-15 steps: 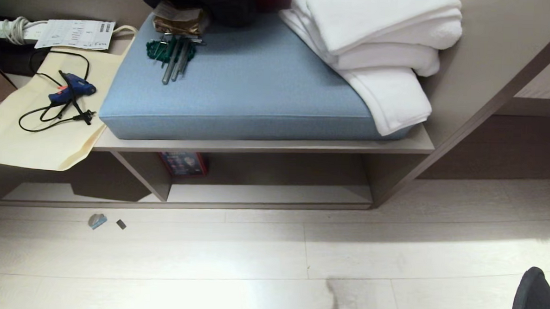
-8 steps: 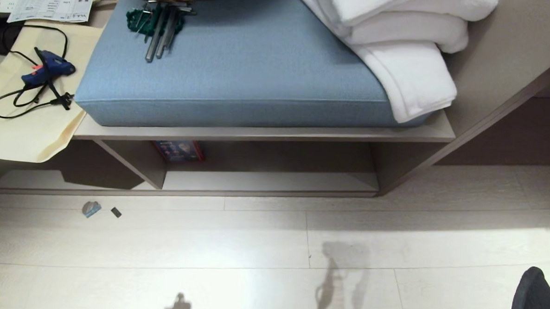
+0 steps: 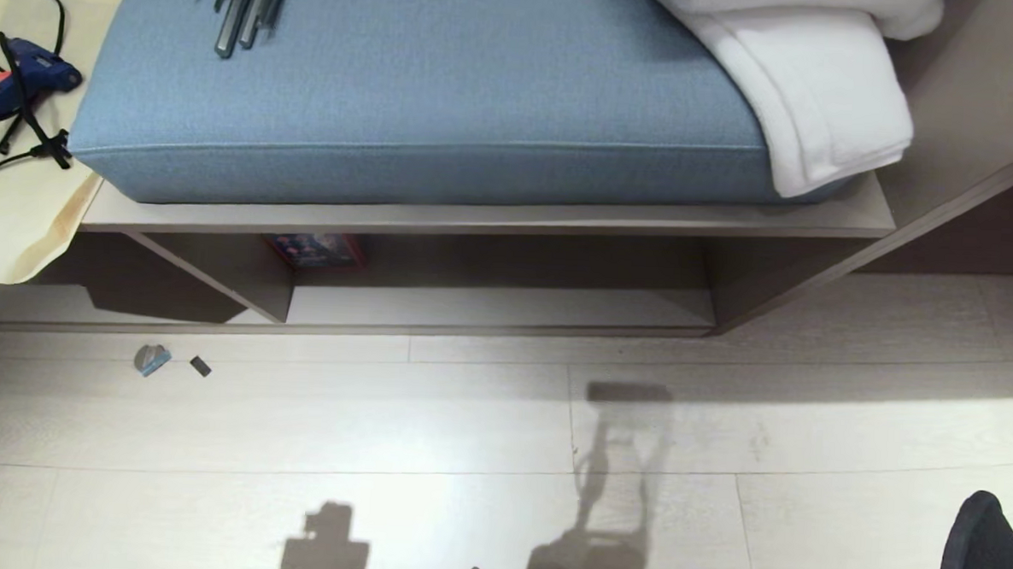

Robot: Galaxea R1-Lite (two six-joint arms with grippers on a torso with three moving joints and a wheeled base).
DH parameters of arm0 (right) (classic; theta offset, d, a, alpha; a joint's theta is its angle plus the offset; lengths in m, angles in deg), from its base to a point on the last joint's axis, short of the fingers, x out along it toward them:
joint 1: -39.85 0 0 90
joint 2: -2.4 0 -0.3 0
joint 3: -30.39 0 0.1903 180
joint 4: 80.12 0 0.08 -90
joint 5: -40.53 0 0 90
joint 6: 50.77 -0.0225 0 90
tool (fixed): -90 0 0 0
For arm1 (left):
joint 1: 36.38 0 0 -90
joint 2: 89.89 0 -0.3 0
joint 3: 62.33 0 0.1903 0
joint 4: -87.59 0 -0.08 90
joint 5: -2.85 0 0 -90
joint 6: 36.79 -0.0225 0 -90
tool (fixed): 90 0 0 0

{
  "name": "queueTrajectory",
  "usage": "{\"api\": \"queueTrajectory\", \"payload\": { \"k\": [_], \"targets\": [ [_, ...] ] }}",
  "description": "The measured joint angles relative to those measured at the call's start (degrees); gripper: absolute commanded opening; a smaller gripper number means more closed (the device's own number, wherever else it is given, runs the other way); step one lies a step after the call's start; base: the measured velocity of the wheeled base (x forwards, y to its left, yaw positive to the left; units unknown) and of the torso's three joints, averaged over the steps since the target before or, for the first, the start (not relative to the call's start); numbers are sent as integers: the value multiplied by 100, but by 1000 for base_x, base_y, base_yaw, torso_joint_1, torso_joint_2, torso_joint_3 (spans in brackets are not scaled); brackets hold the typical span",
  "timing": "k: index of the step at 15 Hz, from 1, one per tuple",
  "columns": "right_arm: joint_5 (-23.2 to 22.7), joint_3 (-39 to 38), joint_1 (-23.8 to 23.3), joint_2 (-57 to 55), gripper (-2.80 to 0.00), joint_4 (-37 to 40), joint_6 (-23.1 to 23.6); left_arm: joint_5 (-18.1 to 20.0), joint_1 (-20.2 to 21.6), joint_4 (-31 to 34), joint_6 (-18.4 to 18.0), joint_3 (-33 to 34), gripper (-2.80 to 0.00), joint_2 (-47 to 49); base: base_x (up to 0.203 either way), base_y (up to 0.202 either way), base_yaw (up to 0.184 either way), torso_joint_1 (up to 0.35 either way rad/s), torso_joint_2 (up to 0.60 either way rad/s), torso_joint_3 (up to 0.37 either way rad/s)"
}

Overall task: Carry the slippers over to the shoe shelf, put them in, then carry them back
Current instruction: Place the slippers into the shoe cabinet

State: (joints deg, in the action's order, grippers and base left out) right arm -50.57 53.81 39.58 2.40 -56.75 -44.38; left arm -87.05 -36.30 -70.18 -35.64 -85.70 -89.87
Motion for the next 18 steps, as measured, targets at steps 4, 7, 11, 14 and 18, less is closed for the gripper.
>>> {"api": "queueTrajectory", "payload": {
  "k": [4,7,11,14,18],
  "targets": [
    [2,0,0,0,-280,0,-2,-2,0,-1,0,0,-280,0,0,0,0,4,4,-198],
    [0,0,0,0,-280,0,-2,-2,0,-1,0,0,-280,0,0,0,0,2,2,-200],
    [0,5,0,0,-280,0,-5,0,0,-1,5,0,-280,0,0,0,0,5,4,-198],
    [0,5,0,0,-280,0,-2,-2,0,-1,5,0,-280,0,0,0,0,6,5,-195],
    [0,5,0,0,-280,-2,-2,-1,0,1,2,0,-280,0,0,0,0,0,3,-195]
  ]
}}
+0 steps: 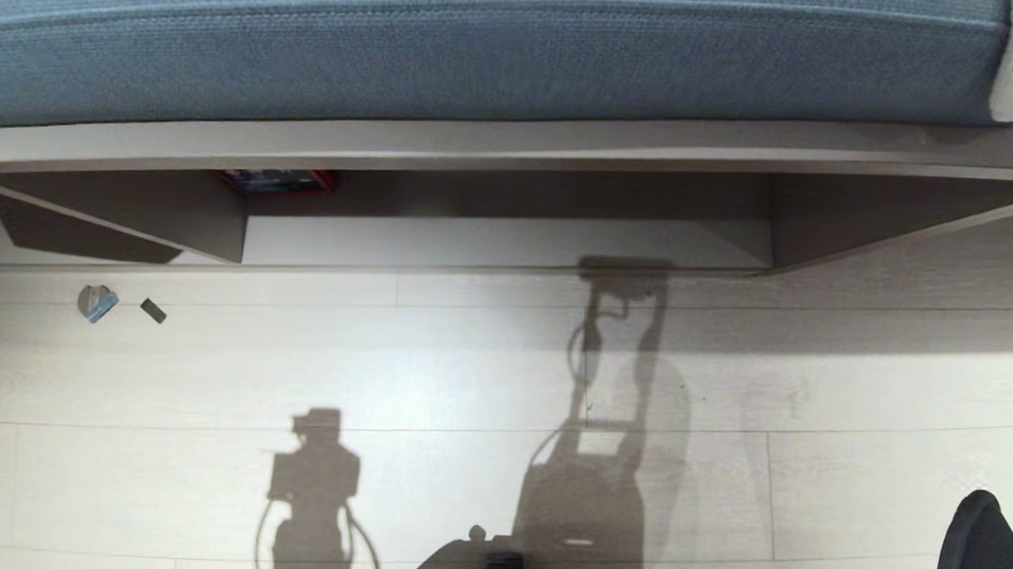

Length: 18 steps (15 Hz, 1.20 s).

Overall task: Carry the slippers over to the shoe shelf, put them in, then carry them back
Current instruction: Place the slippers into the shoe cabinet

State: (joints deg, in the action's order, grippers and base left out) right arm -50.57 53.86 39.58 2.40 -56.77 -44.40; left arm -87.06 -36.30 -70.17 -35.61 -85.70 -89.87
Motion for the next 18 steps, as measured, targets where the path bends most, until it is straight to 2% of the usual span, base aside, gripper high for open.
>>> {"api": "queueTrajectory", "payload": {
  "k": [18],
  "targets": [
    [0,0,0,-10,-280,2,15,1,0,0,2,0,-280,0,0,0,0,2,2,-197]
  ]
}}
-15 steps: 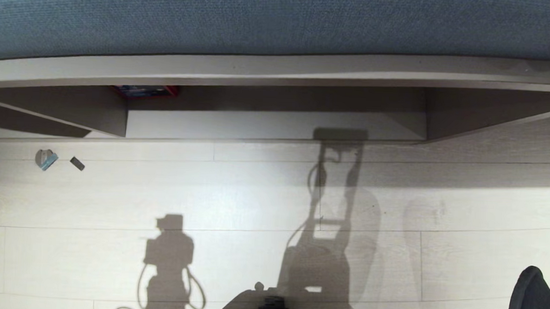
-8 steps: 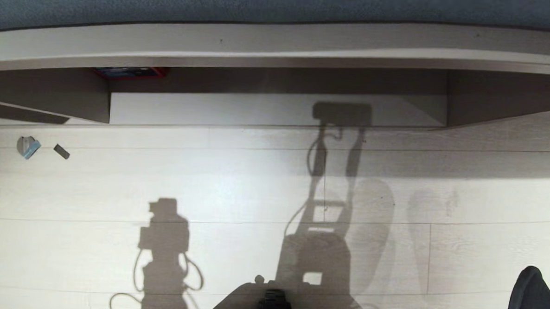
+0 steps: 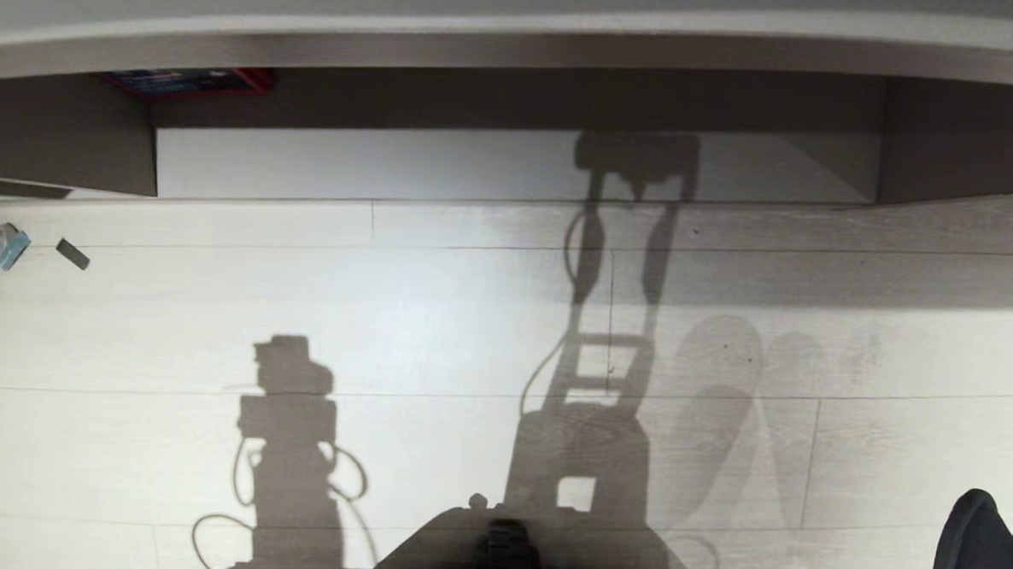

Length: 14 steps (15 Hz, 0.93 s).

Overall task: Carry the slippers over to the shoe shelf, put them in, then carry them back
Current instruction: Place the slippers into the shoe cabinet

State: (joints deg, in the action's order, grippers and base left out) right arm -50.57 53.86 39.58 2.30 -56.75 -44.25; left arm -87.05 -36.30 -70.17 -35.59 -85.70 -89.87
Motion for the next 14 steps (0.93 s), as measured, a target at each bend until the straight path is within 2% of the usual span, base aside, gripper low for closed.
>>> {"api": "queueTrajectory", "payload": {
  "k": [4,11,14],
  "targets": [
    [-2,0,0,-1,-280,0,-15,-2,0,-2,-2,0,-280,0,0,0,0,3,2,-153],
    [-20,6,13,-12,-280,7,42,-2,0,-8,-39,0,-280,0,0,0,0,2,1,-4],
    [-339,425,20,-225,-280,27,-78,-1,0,-8,-48,0,-280,0,0,0,0,0,0,0]
  ]
}}
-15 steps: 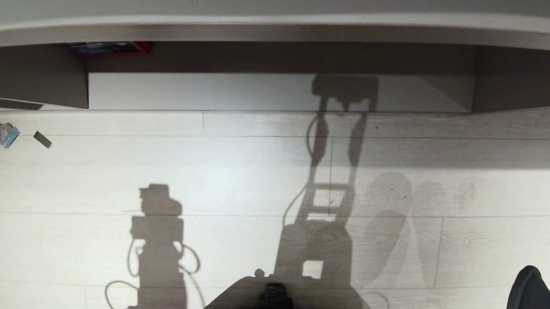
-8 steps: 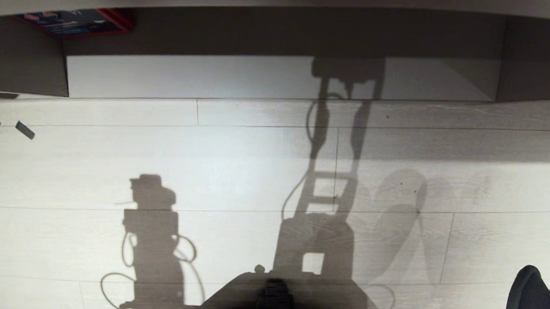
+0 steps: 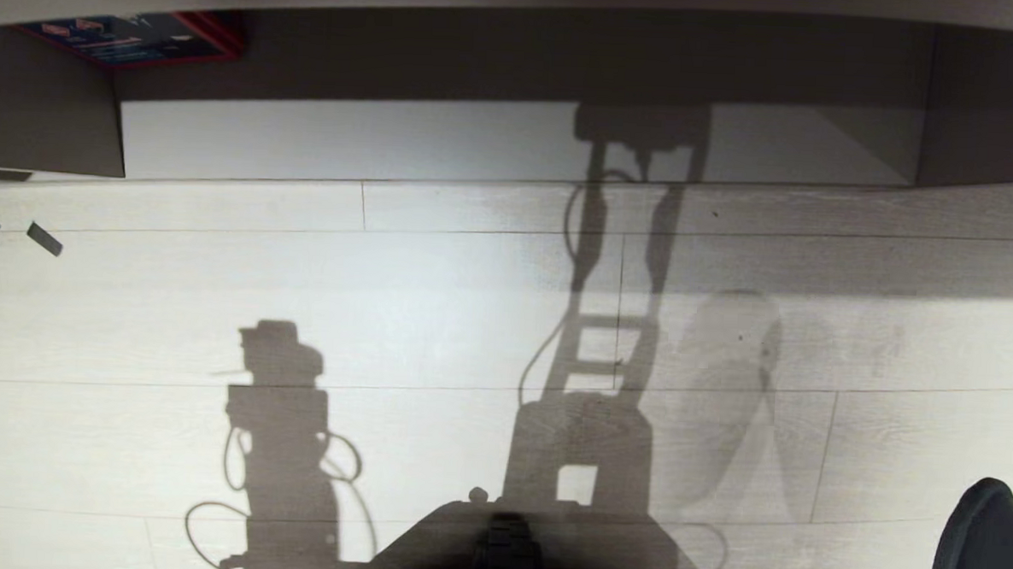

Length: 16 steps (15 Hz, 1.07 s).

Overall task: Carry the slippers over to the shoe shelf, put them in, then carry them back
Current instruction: Place the slippers into the shoe cabinet

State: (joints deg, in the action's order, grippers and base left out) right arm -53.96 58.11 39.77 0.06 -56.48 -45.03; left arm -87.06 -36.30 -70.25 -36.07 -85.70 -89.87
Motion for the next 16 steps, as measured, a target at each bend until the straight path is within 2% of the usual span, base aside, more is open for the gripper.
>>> {"api": "queueTrajectory", "payload": {
  "k": [5,12,16],
  "targets": [
    [-633,794,0,-1279,-280,-287,70,-9,0,13,-10,0,-280,0,0,0,0,0,0,0],
    [-1317,1146,7,-3911,-280,-2033,326,1,2,20,-130,0,-280,0,0,0,0,0,0,0],
    [-1593,2064,28,-5281,-280,-2597,579,7,0,17,-206,0,-280,0,0,0,0,0,0,0]
  ]
}}
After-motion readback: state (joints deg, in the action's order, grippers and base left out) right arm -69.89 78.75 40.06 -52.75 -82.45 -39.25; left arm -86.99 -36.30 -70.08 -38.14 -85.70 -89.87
